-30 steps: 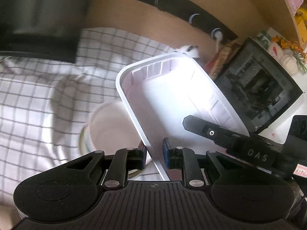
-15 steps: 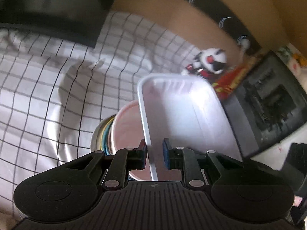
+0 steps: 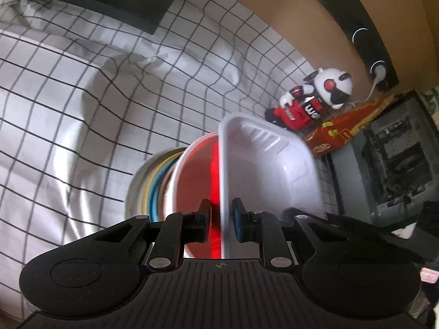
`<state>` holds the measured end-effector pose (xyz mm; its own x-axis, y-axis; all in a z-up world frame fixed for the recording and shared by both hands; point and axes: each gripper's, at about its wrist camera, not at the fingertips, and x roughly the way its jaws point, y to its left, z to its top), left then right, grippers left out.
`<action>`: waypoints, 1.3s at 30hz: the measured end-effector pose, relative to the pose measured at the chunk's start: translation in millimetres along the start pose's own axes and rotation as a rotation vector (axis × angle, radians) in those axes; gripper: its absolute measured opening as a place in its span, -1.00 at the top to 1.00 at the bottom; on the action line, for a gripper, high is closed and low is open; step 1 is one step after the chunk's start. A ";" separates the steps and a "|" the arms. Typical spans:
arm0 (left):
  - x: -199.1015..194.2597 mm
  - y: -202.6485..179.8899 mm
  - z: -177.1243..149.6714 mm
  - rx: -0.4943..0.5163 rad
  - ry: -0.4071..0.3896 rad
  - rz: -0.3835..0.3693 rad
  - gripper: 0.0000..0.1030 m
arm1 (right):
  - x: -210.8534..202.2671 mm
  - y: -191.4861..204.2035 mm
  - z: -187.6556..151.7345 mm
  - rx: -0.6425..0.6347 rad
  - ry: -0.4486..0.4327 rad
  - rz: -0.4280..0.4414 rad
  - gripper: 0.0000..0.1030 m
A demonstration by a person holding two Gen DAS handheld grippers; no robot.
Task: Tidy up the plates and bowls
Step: 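Carry the red-rimmed tray with both tools over the bowl stack, then lower the tray onto the top white bowl and press it down with both tools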
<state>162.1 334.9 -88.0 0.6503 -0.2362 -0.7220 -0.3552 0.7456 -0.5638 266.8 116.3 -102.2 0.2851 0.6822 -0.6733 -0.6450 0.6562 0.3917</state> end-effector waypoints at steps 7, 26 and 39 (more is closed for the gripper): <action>5.5 -3.8 24.8 0.000 -0.027 0.015 0.61 | 16.1 16.4 18.4 -0.104 -0.037 -0.037 0.17; -22.9 5.4 22.1 -0.060 0.010 -0.042 0.52 | 5.3 20.6 17.9 -0.048 -0.038 0.002 0.17; -23.9 16.6 15.2 -0.093 0.024 -0.050 0.53 | 5.2 22.2 4.5 -0.059 -0.015 -0.063 0.17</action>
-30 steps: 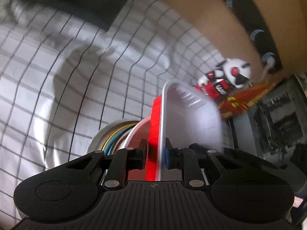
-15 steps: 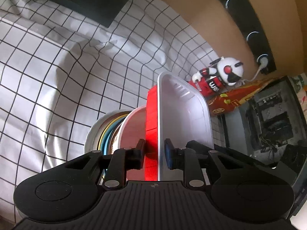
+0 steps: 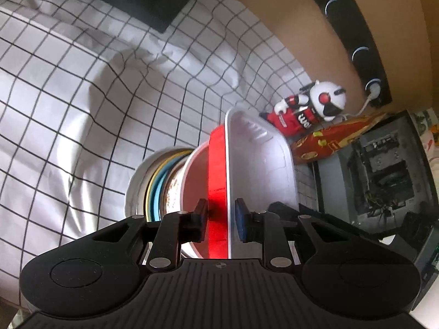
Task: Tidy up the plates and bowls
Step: 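Lower the tray onto the top white bowl and press it down with both tools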
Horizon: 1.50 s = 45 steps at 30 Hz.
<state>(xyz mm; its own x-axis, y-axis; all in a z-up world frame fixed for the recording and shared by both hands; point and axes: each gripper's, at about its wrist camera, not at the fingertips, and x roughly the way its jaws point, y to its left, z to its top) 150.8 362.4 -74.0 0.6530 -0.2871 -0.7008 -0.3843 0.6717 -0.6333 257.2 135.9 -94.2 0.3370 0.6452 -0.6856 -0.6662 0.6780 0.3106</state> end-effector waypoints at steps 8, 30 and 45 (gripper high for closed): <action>-17.7 12.4 10.7 -0.052 -0.068 0.001 0.50 | -10.6 -3.5 3.9 0.017 -0.030 -0.005 0.17; 2.1 -9.6 11.2 -0.021 -0.005 -0.057 0.48 | -11.9 -9.1 -6.7 0.045 0.002 0.037 0.17; -8.1 -0.3 11.4 0.004 0.000 -0.002 0.48 | -13.6 4.6 -6.0 0.022 -0.002 0.073 0.17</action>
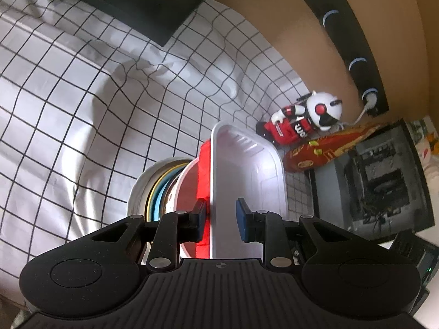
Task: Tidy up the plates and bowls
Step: 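Lower the tray onto the top white bowl and press it down with both tools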
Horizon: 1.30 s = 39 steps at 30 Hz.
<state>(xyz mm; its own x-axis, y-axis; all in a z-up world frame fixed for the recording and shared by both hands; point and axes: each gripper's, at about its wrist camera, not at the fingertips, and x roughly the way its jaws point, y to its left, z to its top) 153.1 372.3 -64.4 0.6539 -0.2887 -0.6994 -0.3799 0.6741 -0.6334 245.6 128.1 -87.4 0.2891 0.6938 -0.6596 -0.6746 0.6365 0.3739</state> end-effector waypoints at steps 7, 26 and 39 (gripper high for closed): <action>-6.8 -4.4 2.7 0.010 -0.010 -0.019 0.48 | -6.7 -2.4 2.7 0.000 -0.024 -0.009 0.18; -0.1 -1.7 8.9 -0.007 0.000 -0.010 0.47 | -7.7 -1.5 4.4 0.015 -0.018 -0.014 0.20; -9.4 -2.4 7.1 -0.007 -0.001 -0.026 0.46 | -12.1 1.9 2.8 -0.007 -0.016 -0.014 0.20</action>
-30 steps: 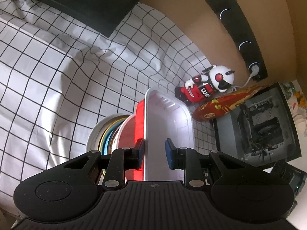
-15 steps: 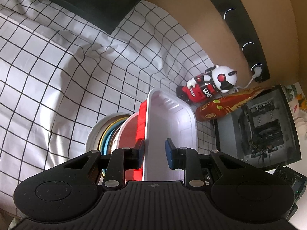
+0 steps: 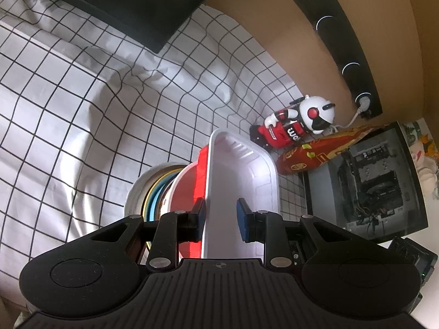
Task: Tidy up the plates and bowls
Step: 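Lower the tray onto the top white bowl and press it down with both tools, then open both tools and pull them back from the stack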
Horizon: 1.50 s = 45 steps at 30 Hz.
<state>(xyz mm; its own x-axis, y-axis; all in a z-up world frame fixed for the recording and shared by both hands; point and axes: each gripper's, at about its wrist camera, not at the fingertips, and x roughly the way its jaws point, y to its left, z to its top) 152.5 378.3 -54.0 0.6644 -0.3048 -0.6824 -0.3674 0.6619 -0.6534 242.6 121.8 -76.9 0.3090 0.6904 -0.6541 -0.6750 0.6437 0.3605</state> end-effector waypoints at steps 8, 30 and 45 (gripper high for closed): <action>-0.1 1.3 -0.3 -0.014 0.000 0.003 0.46 | -0.9 2.8 -0.1 0.002 -0.005 0.003 0.18; -26.3 -1.0 -4.6 0.037 -0.084 0.001 0.47 | -14.9 3.9 -1.9 0.006 -0.069 -0.080 0.18; -84.3 -55.6 -105.2 0.552 -0.343 0.102 0.63 | -107.1 59.9 -79.0 0.043 -0.401 -0.492 -0.31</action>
<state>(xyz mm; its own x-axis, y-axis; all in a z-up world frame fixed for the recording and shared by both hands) 48.4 295.1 5.4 0.8471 -0.0468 -0.5293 -0.1124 0.9578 -0.2645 116.2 60.4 -37.7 0.8087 0.3749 -0.4533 -0.3652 0.9241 0.1127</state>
